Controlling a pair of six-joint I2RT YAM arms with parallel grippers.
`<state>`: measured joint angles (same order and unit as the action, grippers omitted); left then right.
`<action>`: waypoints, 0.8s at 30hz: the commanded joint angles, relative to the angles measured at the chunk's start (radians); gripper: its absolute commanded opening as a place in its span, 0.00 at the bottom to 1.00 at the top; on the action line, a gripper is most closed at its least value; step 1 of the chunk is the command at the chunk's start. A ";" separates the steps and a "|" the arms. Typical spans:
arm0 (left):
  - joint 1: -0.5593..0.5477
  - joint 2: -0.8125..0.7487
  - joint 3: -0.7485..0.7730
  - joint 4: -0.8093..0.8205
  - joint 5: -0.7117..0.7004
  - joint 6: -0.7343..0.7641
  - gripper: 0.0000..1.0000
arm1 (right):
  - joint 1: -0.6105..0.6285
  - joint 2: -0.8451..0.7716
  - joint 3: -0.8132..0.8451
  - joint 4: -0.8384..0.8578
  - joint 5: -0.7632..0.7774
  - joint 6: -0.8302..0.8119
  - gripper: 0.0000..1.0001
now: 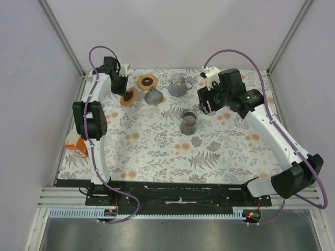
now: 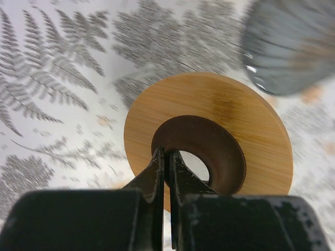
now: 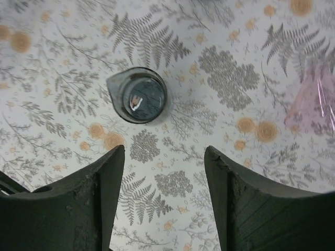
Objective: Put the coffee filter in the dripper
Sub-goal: Pick up the dripper holder from the center of the board, then place the dripper holder onto the coffee server.
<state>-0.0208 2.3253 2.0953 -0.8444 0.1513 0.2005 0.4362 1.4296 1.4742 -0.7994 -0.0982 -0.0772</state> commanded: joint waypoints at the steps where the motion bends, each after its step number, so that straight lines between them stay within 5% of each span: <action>1: -0.002 -0.320 -0.115 -0.045 0.308 -0.058 0.02 | 0.035 -0.110 0.021 0.164 -0.187 -0.090 0.70; 7: -0.017 -0.552 -0.245 -0.094 0.690 -0.116 0.02 | 0.102 -0.190 -0.060 0.446 -0.297 -0.151 0.72; 14: -0.087 -0.705 -0.256 -0.122 0.933 -0.185 0.02 | 0.185 -0.181 -0.172 0.866 -0.376 -0.179 0.86; 24: -0.166 -0.823 -0.330 -0.047 1.034 -0.282 0.02 | 0.246 -0.023 -0.164 1.190 -0.371 -0.161 0.88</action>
<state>-0.1593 1.5742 1.7847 -0.9440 1.0939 -0.0002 0.6785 1.3663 1.2915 0.2058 -0.4553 -0.2379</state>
